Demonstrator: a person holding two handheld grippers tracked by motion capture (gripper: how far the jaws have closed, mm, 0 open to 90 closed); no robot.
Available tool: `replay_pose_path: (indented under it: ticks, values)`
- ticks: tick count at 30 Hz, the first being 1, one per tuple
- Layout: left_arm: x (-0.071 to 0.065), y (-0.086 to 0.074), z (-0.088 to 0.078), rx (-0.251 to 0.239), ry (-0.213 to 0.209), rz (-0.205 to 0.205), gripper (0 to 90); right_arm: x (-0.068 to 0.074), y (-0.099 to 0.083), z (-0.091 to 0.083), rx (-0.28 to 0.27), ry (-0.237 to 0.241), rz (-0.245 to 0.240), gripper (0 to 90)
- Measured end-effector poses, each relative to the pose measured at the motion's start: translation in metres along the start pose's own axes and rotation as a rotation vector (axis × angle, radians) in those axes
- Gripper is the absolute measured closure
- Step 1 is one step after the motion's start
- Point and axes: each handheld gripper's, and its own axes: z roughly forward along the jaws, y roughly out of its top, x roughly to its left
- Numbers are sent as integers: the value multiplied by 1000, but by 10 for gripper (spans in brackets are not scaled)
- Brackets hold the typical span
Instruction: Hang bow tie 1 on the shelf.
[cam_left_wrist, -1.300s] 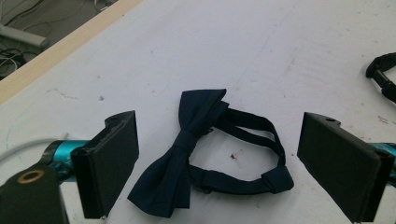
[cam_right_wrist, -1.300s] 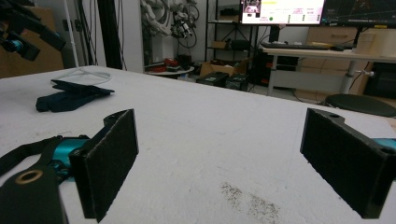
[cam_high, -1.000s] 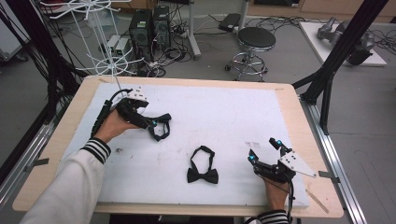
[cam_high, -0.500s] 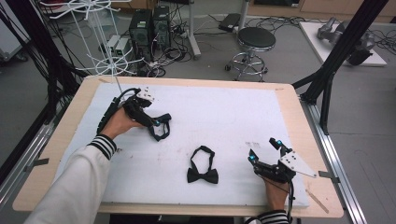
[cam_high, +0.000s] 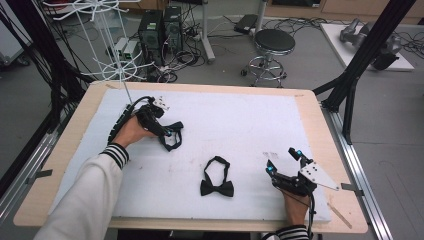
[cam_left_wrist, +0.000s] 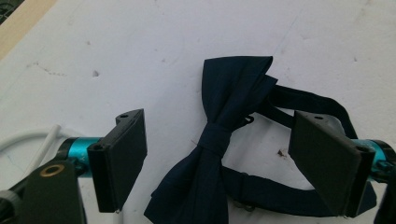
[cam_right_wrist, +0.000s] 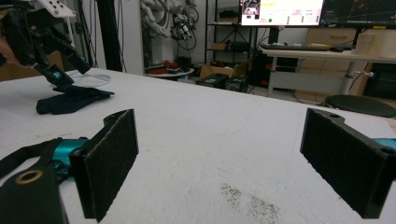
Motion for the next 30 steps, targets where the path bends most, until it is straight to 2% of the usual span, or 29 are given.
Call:
replay_pose_path:
  ticks: [8, 10, 15, 18, 25, 30]
  values:
    - [2, -1, 5, 28, -37, -8, 276, 0, 0, 0, 0, -1, 5, 107]
    - [2, -1, 7, 35, -46, 2, 298, 0, 0, 0, 0, -1, 6, 107]
    - [3, -2, 10, 72, -34, 3, 344, 0, 0, 0, 0, -1, 5, 107]
    - [4, -2, 12, 90, -35, -16, 377, 0, 0, 0, -3, -2, 0, 107]
    - [5, -1, 16, 121, -25, -2, 397, 0, 0, 0, -4, -2, 1, 107]
    - [4, 0, 19, 142, -26, 1, 451, 0, 0, 0, -3, 0, 3, 107]
